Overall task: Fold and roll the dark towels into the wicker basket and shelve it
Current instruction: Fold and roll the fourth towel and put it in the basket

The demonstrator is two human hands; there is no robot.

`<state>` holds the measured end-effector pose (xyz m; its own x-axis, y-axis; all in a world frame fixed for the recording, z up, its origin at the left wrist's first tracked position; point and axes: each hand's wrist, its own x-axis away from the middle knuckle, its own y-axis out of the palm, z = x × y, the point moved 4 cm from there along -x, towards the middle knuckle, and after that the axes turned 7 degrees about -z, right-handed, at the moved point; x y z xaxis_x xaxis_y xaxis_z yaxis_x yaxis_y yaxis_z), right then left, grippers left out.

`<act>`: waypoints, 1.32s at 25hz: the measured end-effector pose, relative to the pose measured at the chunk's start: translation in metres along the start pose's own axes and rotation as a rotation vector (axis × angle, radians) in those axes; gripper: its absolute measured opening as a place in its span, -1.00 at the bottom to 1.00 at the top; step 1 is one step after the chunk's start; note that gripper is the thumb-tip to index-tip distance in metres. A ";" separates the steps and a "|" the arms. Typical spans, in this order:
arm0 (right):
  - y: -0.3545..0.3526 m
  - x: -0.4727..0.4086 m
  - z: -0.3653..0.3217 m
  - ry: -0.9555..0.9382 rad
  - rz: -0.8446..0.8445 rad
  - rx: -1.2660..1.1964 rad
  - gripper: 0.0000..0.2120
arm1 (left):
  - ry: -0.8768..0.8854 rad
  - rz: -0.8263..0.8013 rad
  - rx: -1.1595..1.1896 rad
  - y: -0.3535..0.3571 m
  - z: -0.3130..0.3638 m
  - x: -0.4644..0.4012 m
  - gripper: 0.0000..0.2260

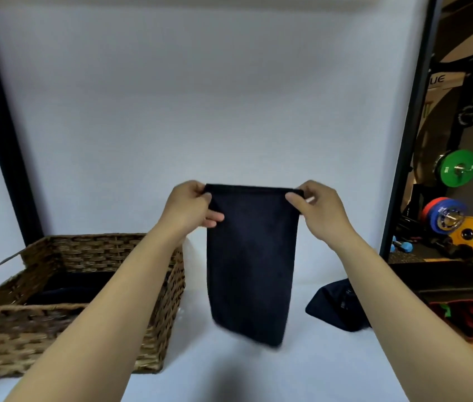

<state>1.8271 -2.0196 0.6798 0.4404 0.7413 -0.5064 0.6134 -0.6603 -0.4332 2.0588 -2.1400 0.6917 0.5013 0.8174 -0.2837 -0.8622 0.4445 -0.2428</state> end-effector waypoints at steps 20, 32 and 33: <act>0.107 0.275 0.159 -0.283 -0.414 0.750 -0.41 | 0.479 -0.420 -0.967 0.049 -0.270 0.201 -0.47; 0.112 0.242 0.165 0.138 -0.382 0.493 -0.65 | 0.072 -0.148 -0.909 0.055 -0.266 0.171 -0.55; 0.115 0.236 0.162 0.208 -0.392 0.501 -0.62 | -0.026 -0.158 -0.917 0.058 -0.261 0.164 -0.54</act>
<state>1.8952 -1.9398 0.3897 0.3946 0.9124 -0.1084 0.3972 -0.2758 -0.8753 2.1100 -2.0753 0.3888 0.5965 0.7851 -0.1667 -0.3843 0.0971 -0.9181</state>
